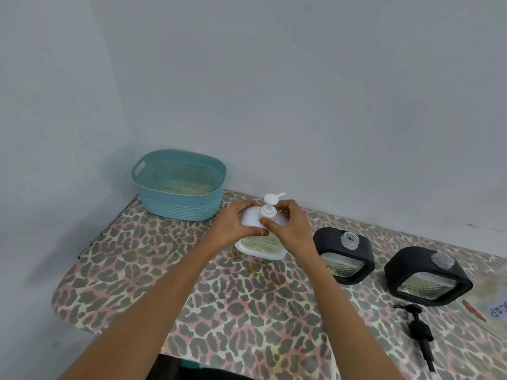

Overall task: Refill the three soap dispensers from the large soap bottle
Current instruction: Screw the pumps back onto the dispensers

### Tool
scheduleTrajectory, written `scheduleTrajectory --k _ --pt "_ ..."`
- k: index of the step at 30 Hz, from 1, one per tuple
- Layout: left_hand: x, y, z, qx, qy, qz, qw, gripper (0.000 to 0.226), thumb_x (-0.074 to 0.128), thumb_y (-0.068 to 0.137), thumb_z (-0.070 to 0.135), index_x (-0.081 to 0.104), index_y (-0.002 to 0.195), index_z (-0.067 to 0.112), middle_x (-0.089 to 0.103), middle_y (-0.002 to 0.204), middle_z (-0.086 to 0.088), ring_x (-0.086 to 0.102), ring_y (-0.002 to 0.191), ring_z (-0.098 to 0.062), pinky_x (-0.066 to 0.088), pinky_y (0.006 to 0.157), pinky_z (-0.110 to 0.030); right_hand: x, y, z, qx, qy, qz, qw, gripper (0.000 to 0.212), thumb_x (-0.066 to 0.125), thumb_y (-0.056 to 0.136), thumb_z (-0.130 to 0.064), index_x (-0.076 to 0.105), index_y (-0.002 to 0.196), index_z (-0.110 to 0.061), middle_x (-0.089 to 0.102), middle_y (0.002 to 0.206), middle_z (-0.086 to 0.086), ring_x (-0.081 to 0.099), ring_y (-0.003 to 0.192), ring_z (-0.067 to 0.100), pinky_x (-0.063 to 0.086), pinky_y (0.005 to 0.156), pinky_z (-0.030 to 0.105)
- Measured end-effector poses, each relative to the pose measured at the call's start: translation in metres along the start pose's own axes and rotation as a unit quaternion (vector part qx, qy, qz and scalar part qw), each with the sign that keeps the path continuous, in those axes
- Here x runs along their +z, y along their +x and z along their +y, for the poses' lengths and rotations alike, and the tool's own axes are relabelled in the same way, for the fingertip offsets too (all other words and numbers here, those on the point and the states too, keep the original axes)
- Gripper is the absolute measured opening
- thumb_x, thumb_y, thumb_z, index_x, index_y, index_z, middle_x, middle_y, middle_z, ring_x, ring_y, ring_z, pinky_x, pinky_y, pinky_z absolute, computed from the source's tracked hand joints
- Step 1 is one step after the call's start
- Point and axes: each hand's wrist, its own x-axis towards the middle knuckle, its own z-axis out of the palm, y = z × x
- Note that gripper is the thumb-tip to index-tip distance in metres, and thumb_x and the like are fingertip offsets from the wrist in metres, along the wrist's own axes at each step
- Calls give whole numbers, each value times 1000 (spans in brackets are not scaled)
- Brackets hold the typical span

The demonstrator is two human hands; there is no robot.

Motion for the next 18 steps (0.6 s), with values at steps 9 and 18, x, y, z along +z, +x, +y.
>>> scheduleTrajectory --k 9,18 --pt "0 0 1 -6 -21 -3 1000 50 83 61 13 57 102 24 61 101 5 57 94 -11 43 77 -12 -2 2 -1 6 -31 -55 998 49 66 83 -18 45 126 -16 49 118 -5 45 105 9 34 86 20" --pt "0 0 0 2 -13 -3 1000 56 85 59 15 59 108 19 60 104 5 57 98 -12 44 78 -12 -5 9 5 6 -43 -44 998 35 69 80 -20 56 110 -10 61 107 4 55 98 15 40 77 19"
